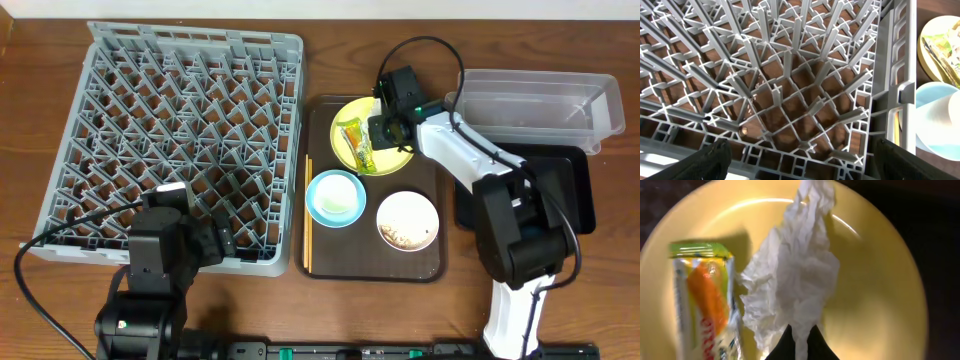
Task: Sort waste into correct bins and load items into the dishwasher
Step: 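Carry tissue with right gripper and drop it into clear bin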
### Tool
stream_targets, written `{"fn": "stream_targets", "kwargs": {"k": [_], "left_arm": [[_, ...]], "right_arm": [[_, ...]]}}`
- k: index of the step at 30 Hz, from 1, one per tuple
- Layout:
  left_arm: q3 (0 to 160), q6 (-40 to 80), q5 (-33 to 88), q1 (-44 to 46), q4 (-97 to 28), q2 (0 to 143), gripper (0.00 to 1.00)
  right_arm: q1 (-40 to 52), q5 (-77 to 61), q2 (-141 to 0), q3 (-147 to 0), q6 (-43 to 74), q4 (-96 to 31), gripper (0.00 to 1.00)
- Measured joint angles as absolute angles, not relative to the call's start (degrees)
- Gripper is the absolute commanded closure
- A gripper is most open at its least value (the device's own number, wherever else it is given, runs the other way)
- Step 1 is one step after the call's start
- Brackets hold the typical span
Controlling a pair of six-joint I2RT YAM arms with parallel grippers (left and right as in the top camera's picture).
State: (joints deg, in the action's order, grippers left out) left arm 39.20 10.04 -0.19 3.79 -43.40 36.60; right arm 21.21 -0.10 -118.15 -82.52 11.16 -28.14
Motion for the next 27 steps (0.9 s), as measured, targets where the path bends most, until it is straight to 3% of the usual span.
{"fn": "stream_targets", "kwargs": {"k": [11,18,20,22,23,24,27], "left_arm": [[39.2,10.0,-0.2,3.8,-43.5,36.6,0.09],[39.2,10.0,-0.2,3.8,-43.5,36.6,0.08],[39.2,10.0,-0.2,3.8,-43.5,36.6,0.09],[39.2,10.0,-0.2,3.8,-43.5,36.6,0.09],[39.2,10.0,-0.2,3.8,-43.5,36.6,0.09],[39.2,10.0,-0.2,3.8,-43.5,36.6,0.09],[39.2,10.0,-0.2,3.8,-43.5,36.6,0.08]], "right_arm": [[13.6,8.3,-98.6,-82.8,11.7,-32.6,0.99],[3.7,11.7,-97.4,-83.1,15.7,-39.2,0.99],[1.6,12.0,-97.5,-83.0,16.9,-40.3,0.85],[0.1,12.3,-97.5,-83.0,18.1,-40.9,0.52],[-0.6,12.4,-97.5,-83.0,18.0,-41.0,0.28],[-1.0,12.5,-97.5,-83.0,18.1,-40.9,0.19],[-1.1,12.5,-97.5,-83.0,18.4,-39.4,0.11]]}}
